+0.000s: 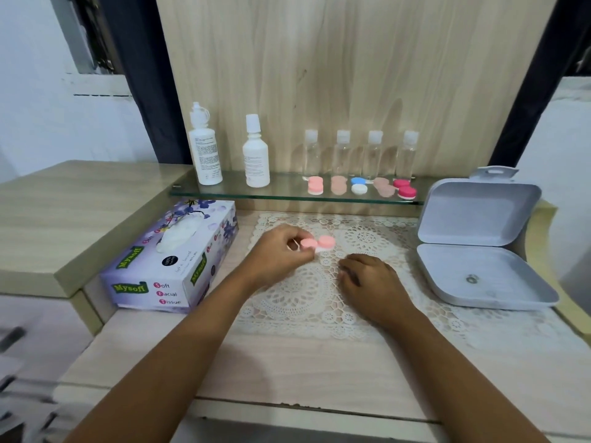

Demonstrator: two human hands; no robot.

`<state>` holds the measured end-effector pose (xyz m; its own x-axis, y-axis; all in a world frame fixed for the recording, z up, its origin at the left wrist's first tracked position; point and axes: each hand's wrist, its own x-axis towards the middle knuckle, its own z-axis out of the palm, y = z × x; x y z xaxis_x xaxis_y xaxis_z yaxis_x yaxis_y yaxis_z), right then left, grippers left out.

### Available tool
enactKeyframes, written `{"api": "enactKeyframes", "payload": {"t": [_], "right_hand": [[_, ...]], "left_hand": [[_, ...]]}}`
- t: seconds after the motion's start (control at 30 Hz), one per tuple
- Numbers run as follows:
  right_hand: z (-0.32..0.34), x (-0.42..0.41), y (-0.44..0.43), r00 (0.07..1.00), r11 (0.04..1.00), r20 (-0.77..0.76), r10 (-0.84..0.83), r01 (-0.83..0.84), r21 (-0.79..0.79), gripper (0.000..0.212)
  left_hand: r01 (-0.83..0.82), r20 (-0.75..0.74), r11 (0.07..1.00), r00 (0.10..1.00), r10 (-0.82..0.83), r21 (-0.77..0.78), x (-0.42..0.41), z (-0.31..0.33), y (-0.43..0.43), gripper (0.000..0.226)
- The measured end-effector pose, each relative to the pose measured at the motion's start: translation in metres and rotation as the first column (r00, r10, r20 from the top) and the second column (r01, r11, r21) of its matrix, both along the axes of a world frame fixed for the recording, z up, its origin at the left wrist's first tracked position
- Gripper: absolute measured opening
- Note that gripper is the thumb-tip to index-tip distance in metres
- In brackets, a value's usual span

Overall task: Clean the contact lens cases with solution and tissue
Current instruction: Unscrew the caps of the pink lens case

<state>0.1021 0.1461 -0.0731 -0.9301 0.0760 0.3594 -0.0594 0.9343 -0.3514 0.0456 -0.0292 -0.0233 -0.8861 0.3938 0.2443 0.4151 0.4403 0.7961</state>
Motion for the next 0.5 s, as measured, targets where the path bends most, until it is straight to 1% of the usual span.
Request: {"api": "enactKeyframes", "payload": {"t": [0.07, 0.2, 0.27, 0.33, 0.37, 0.43, 0.5], "right_hand": [[0.0, 0.0, 0.0, 1.0, 1.0, -0.008, 0.005, -0.005, -0.029, 0.026], [0.001, -0.002, 0.001, 1.0, 0.995, 0.018, -0.012, 0.014, -0.098, 0.034], [0.004, 0.0, 0.0, 0.999, 0.995, 0.045, -0.001, 0.005, -0.097, 0.043], [0.007, 0.003, -0.001, 0.997, 0.996, 0.069, 0.031, -0.025, -0.088, 0.056], [0.008, 0.003, -0.001, 0.996, 0.997, 0.075, 0.039, -0.034, -0.076, 0.058], [0.007, 0.003, -0.001, 0.997, 0.999, 0.067, 0.047, -0.045, -0.027, 0.052], [0.006, 0.002, -0.001, 0.998, 0.999, 0.05, 0.047, -0.048, 0.015, 0.038]], "left_hand": [[0.054, 0.053, 0.998, 0.997, -0.052, -0.031, 0.003, -0.011, 0.002, 0.02], [0.103, 0.018, 0.983, 0.995, -0.102, -0.149, -0.001, -0.025, 0.005, 0.024], [0.125, 0.006, 0.972, 0.992, -0.126, -0.201, -0.003, -0.03, 0.006, 0.028], [0.127, -0.023, 0.957, 0.99, -0.137, -0.263, -0.005, -0.034, 0.006, 0.037], [0.121, -0.037, 0.951, 0.99, -0.137, -0.286, -0.005, -0.035, 0.007, 0.042], [0.108, -0.066, 0.939, 0.988, -0.136, -0.327, -0.006, -0.037, 0.007, 0.047], [0.105, -0.086, 0.93, 0.986, -0.144, -0.353, -0.005, -0.038, 0.006, 0.048]]}}
